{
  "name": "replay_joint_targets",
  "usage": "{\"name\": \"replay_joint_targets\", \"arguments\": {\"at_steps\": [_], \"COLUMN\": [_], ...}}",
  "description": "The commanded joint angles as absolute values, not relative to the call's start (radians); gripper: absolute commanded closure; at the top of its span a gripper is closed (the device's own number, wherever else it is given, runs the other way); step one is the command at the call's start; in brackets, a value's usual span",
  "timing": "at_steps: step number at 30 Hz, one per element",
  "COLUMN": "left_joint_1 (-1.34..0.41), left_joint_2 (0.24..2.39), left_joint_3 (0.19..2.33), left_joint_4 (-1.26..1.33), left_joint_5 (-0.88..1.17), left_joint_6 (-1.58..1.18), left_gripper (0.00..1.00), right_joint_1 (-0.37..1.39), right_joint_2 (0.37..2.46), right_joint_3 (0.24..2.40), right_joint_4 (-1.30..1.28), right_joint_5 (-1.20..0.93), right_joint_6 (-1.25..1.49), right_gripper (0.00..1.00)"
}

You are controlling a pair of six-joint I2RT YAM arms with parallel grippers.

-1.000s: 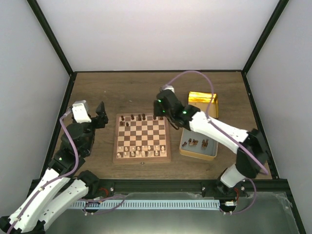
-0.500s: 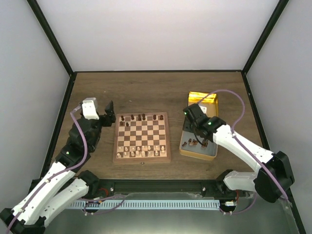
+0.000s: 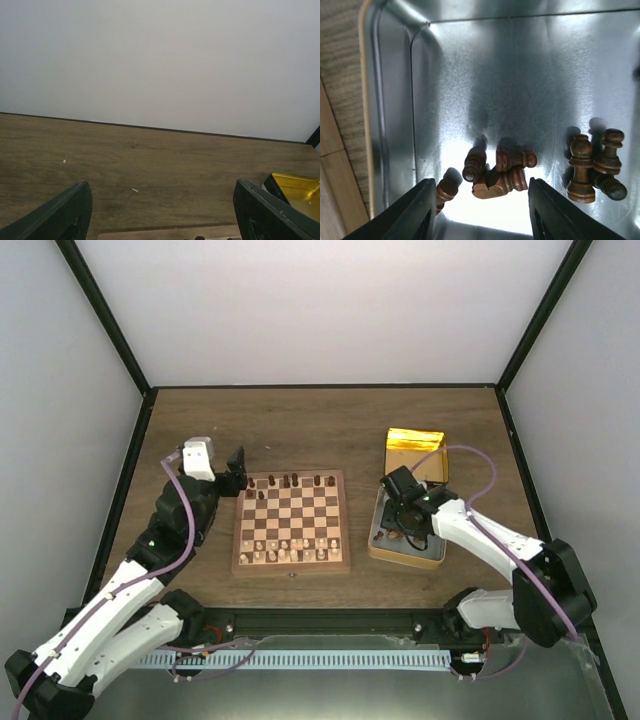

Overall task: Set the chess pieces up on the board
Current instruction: Pick up the chess piece from the storage box, then place the chess piece on the chessboard.

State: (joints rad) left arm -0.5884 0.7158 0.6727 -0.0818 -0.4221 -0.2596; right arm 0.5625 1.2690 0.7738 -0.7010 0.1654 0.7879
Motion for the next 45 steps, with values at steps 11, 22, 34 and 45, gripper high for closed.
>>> {"name": "replay_joint_targets", "arguments": {"at_steps": [11, 22, 34, 45], "left_joint_1": [-0.584, -0.585, -0.584, -0.584], "left_joint_2": [0.746, 0.733, 0.698, 0.658], "left_joint_3": [0.683, 0.682, 0.681, 0.676], "left_joint_4": [-0.037, -0.047, -0.057, -0.077], "left_joint_5": [-0.41, -0.41, -0.451, -0.481], "left_joint_6": [-0.256, -0.256, -0.251, -0.239], "left_gripper": [0.21, 0.21, 0.21, 0.21], "right_joint_1": [0.551, 0.551, 0.554, 0.697], "right_joint_2": [1.394, 1.438, 1.319, 1.626], "right_joint_3": [0.758, 0.795, 0.923, 1.212], "right_joint_4": [-0.604, -0.601, -0.572, -0.58], "right_joint_5": [0.123, 0.185, 0.113, 0.017], "right_joint_6": [0.761, 0.748, 0.693, 0.584], "right_gripper": [0.74, 0.96, 0.96, 0.95]}}
